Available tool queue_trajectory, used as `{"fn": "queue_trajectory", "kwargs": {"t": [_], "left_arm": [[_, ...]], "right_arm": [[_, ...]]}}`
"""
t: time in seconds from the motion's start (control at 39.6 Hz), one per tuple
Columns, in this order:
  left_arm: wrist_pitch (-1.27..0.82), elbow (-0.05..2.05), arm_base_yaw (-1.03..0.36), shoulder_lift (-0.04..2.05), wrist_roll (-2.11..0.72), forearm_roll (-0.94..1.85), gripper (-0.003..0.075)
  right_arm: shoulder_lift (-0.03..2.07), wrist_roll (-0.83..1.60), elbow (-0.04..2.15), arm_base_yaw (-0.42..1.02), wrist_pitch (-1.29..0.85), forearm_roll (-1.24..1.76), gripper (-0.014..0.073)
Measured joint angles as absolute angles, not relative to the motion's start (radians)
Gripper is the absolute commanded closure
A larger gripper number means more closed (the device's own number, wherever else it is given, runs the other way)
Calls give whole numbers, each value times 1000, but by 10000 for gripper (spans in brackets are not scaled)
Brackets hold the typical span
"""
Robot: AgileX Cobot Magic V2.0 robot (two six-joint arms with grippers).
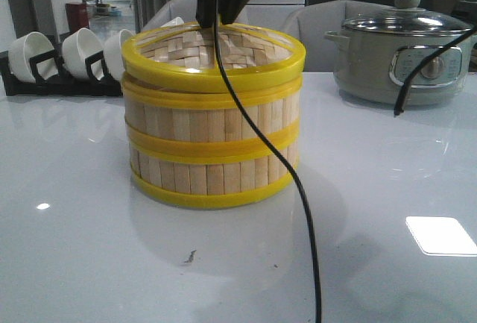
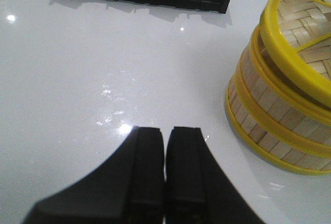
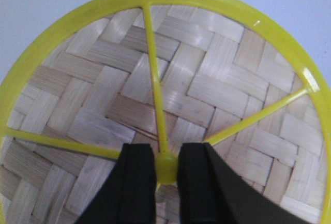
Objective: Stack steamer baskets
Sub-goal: 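Lift the lid with the right gripper and carry it over the stack, then lower the lid onto the top basket and adjust its seating with the right gripper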
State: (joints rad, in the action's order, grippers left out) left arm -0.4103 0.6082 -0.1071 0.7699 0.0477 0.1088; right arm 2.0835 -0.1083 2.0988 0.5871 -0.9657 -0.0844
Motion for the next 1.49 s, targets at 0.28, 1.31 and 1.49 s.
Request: {"fn": "queue_trajectory", "kwargs": {"t": [0.28, 1.31, 1.49], "left_arm": [[-410, 608, -107, 770, 48, 109, 625], [-410, 608, -107, 770, 48, 109, 625], [-410, 608, -107, 770, 48, 109, 625]], "right_arm": [[2096, -108, 2099, 598, -978, -80, 565], [2113, -108, 2103, 607, -972, -76, 547], [2113, -108, 2103, 607, -972, -76, 366]]}}
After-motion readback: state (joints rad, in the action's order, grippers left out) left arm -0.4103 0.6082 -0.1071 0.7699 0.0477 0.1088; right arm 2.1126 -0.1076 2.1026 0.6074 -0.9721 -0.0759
